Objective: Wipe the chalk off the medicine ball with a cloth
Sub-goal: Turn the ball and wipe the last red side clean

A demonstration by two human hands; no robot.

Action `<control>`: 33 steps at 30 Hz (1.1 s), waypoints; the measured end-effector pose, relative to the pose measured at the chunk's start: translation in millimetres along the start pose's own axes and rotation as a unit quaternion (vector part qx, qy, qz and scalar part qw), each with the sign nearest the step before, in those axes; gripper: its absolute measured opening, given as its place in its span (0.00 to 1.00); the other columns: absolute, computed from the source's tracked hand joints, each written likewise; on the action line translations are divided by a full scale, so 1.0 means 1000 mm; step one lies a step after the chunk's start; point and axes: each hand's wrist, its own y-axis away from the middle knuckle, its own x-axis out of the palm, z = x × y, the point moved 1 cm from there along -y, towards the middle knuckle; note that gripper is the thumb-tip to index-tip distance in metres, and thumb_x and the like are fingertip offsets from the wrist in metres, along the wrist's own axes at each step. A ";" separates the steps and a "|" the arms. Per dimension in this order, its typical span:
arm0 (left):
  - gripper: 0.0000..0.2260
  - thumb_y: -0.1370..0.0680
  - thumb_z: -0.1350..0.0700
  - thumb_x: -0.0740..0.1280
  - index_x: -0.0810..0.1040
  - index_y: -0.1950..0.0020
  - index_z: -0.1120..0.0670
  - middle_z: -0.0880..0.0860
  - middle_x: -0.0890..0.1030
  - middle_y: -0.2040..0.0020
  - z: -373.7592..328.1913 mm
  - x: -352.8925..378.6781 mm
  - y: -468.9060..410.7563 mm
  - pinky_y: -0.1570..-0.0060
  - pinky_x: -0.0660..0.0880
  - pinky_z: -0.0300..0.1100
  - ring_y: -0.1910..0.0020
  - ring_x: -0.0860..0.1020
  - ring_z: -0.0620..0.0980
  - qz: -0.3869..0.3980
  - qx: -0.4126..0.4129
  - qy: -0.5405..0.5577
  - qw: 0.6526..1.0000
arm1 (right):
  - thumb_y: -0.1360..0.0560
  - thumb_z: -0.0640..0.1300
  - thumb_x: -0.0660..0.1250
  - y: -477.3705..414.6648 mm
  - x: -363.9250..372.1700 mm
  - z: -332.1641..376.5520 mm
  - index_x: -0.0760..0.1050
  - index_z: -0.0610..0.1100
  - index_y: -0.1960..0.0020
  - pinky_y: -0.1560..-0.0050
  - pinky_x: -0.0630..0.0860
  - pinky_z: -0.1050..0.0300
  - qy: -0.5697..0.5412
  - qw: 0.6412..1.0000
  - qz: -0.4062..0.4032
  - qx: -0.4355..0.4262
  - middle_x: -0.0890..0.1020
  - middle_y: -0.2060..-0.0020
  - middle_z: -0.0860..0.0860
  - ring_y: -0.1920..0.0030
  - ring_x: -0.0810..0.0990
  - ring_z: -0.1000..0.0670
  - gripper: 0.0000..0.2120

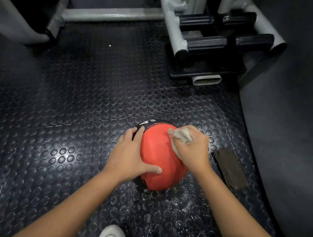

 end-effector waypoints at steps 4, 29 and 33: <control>0.61 0.44 0.27 0.73 0.45 0.20 0.47 0.47 0.52 0.23 -0.005 0.002 0.002 0.30 0.65 0.56 0.24 0.55 0.52 0.006 -0.007 -0.021 1.000 | 0.30 0.41 0.76 -0.021 -0.014 -0.031 0.73 0.35 0.70 0.67 0.71 0.53 -0.073 0.977 -0.064 0.188 0.76 0.73 0.45 0.71 0.74 0.49 0.17; 0.59 0.40 0.27 0.71 0.42 0.20 0.47 0.44 0.46 0.21 -0.016 0.004 0.009 0.32 0.66 0.51 0.23 0.48 0.49 -0.003 0.034 -0.073 0.997 | 0.32 0.34 0.67 -0.077 0.046 0.044 0.61 0.45 0.75 0.74 0.62 0.64 0.169 0.961 0.218 -0.018 0.66 0.78 0.54 0.75 0.64 0.54 0.19; 0.60 0.42 0.26 0.72 0.44 0.20 0.45 0.43 0.48 0.22 -0.014 0.003 0.008 0.33 0.67 0.51 0.24 0.50 0.47 0.000 0.030 -0.064 0.998 | 0.29 0.35 0.67 -0.082 0.031 0.023 0.61 0.46 0.75 0.75 0.63 0.67 0.148 0.974 0.161 0.053 0.68 0.78 0.52 0.74 0.66 0.55 0.21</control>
